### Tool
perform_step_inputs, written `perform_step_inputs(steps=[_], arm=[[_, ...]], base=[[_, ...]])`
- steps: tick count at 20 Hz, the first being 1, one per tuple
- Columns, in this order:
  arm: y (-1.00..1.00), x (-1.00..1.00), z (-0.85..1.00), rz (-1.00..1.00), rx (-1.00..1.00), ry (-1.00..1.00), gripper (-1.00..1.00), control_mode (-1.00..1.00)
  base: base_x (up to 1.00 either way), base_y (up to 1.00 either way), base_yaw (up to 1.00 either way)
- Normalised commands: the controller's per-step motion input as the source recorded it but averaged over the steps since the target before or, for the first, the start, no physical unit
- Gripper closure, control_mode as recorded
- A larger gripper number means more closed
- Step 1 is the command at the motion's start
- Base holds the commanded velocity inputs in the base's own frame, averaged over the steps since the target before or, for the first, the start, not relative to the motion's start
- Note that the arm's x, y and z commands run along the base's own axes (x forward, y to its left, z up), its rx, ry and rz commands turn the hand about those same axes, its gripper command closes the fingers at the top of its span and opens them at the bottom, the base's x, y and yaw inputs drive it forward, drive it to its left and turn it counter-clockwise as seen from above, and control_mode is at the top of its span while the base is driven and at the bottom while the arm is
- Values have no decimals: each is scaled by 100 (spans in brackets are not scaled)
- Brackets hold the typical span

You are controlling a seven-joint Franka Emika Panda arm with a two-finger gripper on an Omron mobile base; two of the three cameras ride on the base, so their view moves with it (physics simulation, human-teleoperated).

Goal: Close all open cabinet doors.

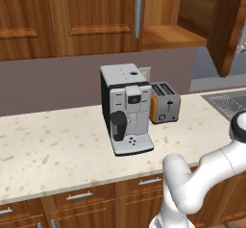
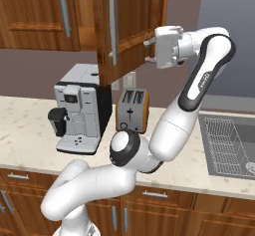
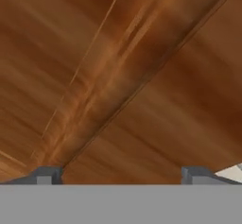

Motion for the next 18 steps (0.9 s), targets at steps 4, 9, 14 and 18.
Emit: perform_step_inputs(steps=[4, 9, 14, 18], arm=[[47, 0, 0, -32, 0, -1, -100, -100], [38, 1, -1, -54, 0, 0, -100, -100], [41, 22, 0, -55, 0, 0, -100, -100], [44, 38, -3, -45, 0, 0, -100, -100]], base=[[0, 0, 0], [0, 0, 0], [0, 0, 0], [0, 0, 0]])
